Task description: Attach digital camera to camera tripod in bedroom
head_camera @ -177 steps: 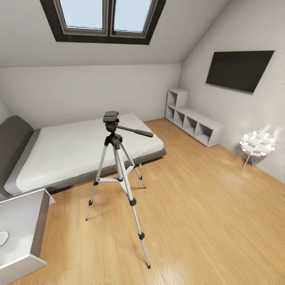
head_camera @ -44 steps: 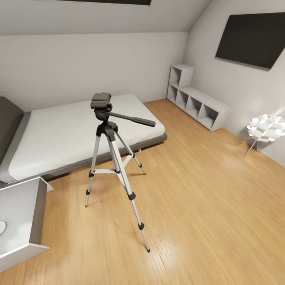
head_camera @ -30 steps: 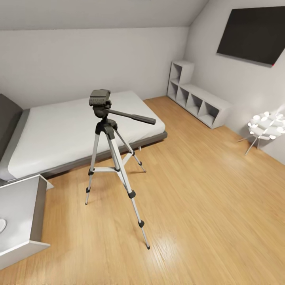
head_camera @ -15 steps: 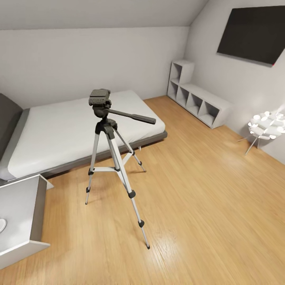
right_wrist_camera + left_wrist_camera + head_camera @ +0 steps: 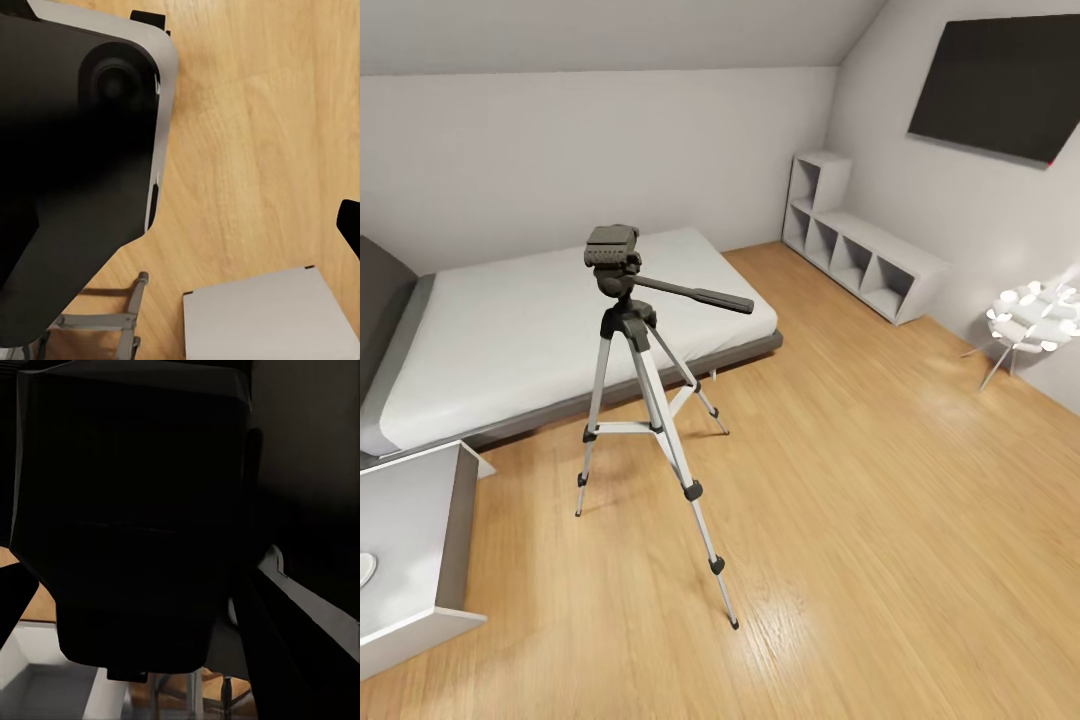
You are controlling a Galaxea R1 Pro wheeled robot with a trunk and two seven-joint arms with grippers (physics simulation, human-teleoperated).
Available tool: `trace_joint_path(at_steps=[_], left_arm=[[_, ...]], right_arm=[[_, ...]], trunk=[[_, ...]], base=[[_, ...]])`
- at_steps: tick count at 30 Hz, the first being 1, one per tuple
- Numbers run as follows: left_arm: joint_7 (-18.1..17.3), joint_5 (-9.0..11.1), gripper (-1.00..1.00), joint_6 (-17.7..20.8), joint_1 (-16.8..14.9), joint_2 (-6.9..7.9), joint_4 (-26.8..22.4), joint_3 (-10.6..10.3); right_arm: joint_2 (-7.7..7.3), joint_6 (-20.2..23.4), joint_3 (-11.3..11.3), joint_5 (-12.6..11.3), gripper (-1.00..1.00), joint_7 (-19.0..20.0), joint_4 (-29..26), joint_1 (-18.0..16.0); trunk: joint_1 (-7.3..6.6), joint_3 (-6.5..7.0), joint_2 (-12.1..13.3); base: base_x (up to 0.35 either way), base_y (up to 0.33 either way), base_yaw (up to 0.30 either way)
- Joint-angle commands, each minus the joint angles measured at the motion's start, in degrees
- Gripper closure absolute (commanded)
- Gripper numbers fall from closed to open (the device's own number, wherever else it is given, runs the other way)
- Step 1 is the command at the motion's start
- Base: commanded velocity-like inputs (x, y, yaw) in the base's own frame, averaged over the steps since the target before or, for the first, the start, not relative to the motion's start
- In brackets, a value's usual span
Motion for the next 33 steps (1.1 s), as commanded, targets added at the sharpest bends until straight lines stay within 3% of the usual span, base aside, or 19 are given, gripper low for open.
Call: trace_joint_path(at_steps=[1,4,7,21,33], left_arm=[[-0.11,0.47,1.0,-0.13,-0.01,0.01,0.07,-0.5],[-0.01,0.56,1.0,-0.2,0.16,0.61,0.08,-0.49],[0.05,0.61,1.0,-0.16,0.47,2.26,0.16,-0.49],[0.05,0.7,1.0,-0.47,0.54,2.43,0.15,-0.49],[0.04,0.7,1.0,-0.39,0.55,2.35,0.17,-0.49]], right_arm=[[-0.02,-0.37,-0.23,0.43,-1.0,0.09,0.19,-0.08],[0.01,-0.5,-0.23,0.46,-1.0,0.05,0.19,-0.08],[0.14,-0.53,-0.23,0.5,-1.0,0.06,0.19,-0.08],[0.16,0.01,-0.23,0.41,-1.0,-0.01,0.19,-0.08],[-0.13,-0.06,-0.23,0.4,-1.0,-0.04,0.19,-0.08]], trunk=[[0.03,-0.08,-0.09],[0.03,-0.08,-0.09],[0.03,-0.08,-0.09],[0.03,-0.08,-0.09],[0.03,-0.08,-0.09]], base=[[0.0,0.0,0.0],[0.0,0.0,0.0],[0.0,0.0,0.0],[0.0,0.0,0.0],[0.0,0.0,0.151]])
